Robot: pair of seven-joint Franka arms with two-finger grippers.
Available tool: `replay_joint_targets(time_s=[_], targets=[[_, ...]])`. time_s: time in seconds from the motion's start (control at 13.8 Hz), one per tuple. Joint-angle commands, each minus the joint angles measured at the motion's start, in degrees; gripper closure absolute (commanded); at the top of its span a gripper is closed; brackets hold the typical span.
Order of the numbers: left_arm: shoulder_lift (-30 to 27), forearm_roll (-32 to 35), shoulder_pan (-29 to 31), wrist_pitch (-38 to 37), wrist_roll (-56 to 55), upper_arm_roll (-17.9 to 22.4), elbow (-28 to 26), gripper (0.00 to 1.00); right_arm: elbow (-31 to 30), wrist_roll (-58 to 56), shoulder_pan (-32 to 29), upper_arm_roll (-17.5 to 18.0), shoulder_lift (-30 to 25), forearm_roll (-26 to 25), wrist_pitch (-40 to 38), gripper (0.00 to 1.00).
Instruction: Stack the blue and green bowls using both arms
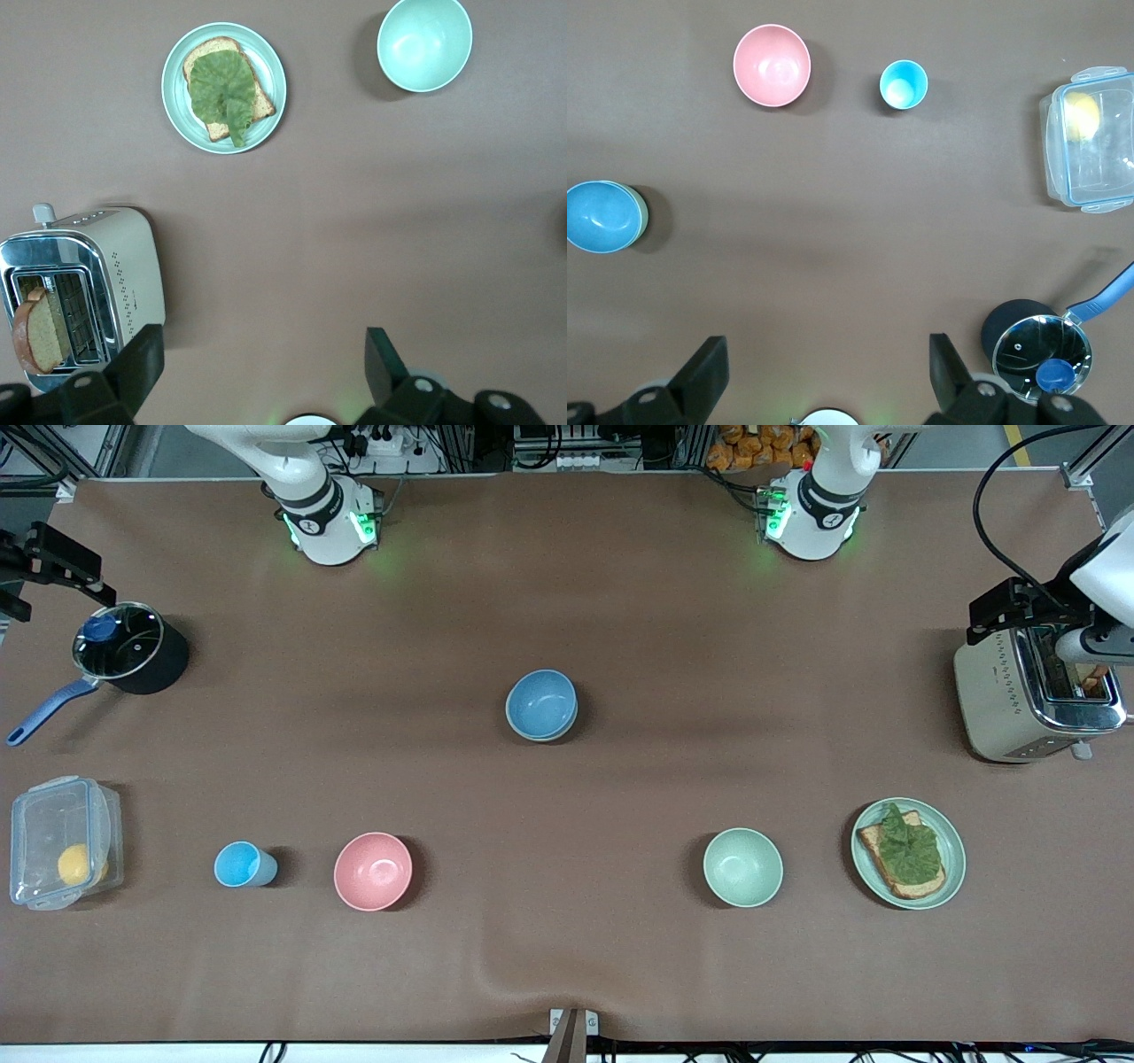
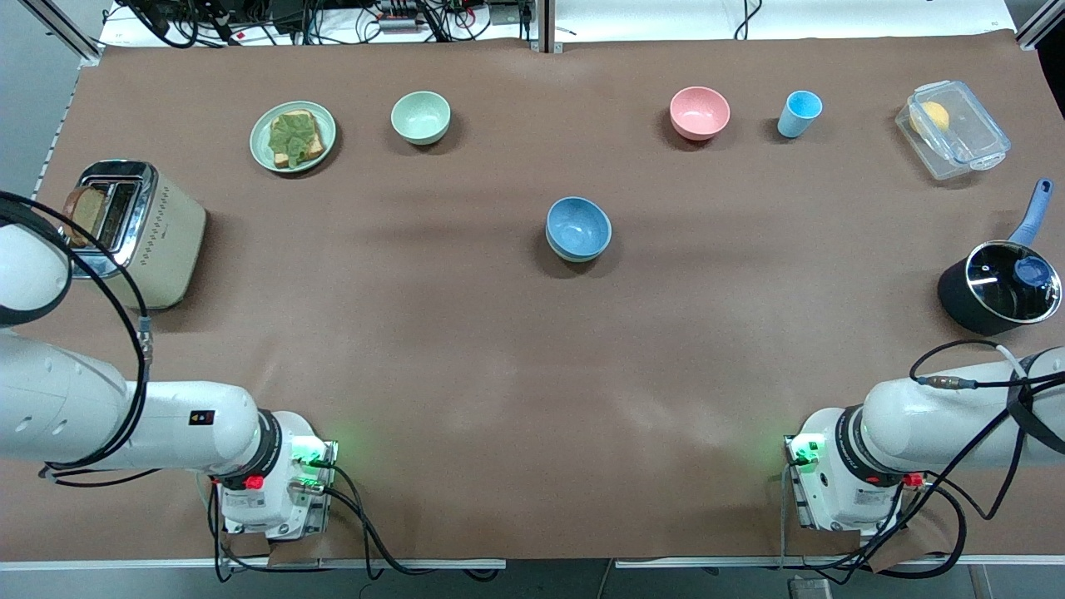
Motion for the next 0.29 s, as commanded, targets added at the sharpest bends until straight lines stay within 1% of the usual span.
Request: replay_joint_targets(time_s=[0.0,0.22], targets=[[-0.2,-0.99,0.26,-0.51,-0.93,-0.24,0.57,0.0,-1.28,-0.44,-0.31,0.15,-1.21,-0.58,-0.64,0.0],[-0.2,-0.9,0.26,-0.51,-0.84,-0.24,0.57,0.0,-1.28,-0.44,-0.14,0.15,-1.03,-0.58,-0.91,0.0]])
